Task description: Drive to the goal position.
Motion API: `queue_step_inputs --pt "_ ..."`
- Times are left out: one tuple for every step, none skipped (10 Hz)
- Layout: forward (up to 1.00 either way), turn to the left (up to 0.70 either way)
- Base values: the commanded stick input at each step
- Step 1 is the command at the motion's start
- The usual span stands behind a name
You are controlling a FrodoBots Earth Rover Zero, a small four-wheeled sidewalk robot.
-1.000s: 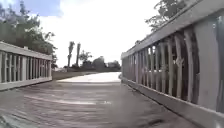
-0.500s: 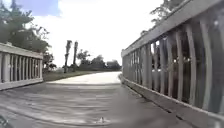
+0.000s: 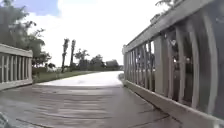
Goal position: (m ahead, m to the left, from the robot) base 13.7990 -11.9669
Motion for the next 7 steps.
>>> queue_step_inputs --pt "1.0 0.27" --pt "1.0 0.27" --pt "1.0 0.27" --pt "1.0 0.27" --pt "1.0 0.27" --pt "1.0 0.27" --pt "1.0 0.27"
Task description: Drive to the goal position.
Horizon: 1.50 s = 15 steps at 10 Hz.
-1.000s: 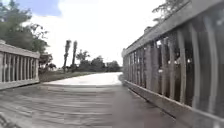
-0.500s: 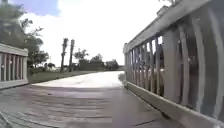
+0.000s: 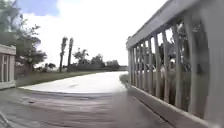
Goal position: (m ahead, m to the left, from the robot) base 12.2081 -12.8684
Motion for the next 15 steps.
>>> queue_step_inputs --pt "1.0 0.27" --pt "1.0 0.27" --pt "1.0 0.27" --pt "1.0 0.11" --pt "1.0 0.0" --pt "1.0 0.0" --pt "1.0 0.0" --pt "1.0 0.0" --pt "1.0 0.0" --pt "1.0 0.0" --pt "1.0 0.0" --pt "1.0 0.0" --pt "1.0 0.0" --pt "1.0 0.0" --pt "1.0 0.0"
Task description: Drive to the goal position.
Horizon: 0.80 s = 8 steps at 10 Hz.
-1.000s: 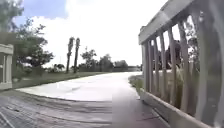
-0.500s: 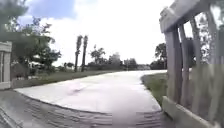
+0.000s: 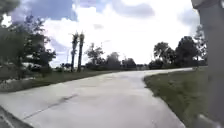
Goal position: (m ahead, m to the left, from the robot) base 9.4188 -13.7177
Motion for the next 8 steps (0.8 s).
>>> queue_step_inputs --pt "1.0 0.0" --pt "1.0 0.0" --pt "1.0 -0.14" --pt "1.0 -0.27" --pt "1.0 -0.27" --pt "1.0 -0.27" --pt "1.0 -0.27" --pt "1.0 0.0"
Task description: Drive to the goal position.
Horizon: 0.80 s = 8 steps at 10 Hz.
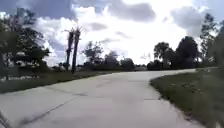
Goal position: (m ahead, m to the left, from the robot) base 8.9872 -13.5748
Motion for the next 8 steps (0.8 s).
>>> queue_step_inputs --pt "1.0 0.0" --pt "1.0 0.0" --pt "1.0 0.0" --pt "1.0 0.0" --pt "1.0 -0.09" --pt "1.0 -0.27" --pt "1.0 -0.27" --pt "1.0 -0.03"
